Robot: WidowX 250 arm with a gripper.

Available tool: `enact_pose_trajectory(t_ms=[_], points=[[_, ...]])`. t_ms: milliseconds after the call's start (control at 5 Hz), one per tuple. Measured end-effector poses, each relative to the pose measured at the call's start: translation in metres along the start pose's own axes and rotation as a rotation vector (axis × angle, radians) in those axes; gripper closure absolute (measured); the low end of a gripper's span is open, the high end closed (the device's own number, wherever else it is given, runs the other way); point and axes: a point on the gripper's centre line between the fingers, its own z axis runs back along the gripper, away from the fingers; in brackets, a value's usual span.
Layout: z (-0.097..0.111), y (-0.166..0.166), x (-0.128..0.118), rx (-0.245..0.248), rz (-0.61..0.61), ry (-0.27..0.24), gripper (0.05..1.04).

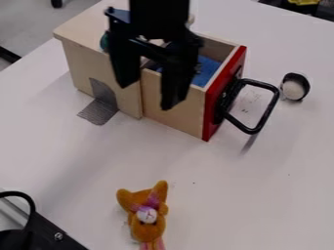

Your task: Close the drawer

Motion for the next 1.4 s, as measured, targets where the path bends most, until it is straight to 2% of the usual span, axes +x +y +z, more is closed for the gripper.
enact_pose_trajectory(t_ms=[200, 400, 600, 800, 1000, 1200, 1400], points=[[-0.007, -0.016, 0.020, 0.010, -0.035, 0.011, 0.085], [-0.019, -0.027, 0.052, 0.069, -0.014, -0.020, 0.084], [-0.033, -0.038, 0.088, 0.127, 0.014, -0.138, 0.085], [-0.040, -0.046, 0.121, 0.166, 0.030, -0.224, 0.085], [-0.049, -0.051, 0.140, 0.161, 0.045, -0.246, 0.085], [-0.060, -0.053, 0.151, 0.157, 0.061, -0.242, 0.085], [-0.079, -0.059, 0.161, 0.130, 0.067, -0.209, 0.084]])
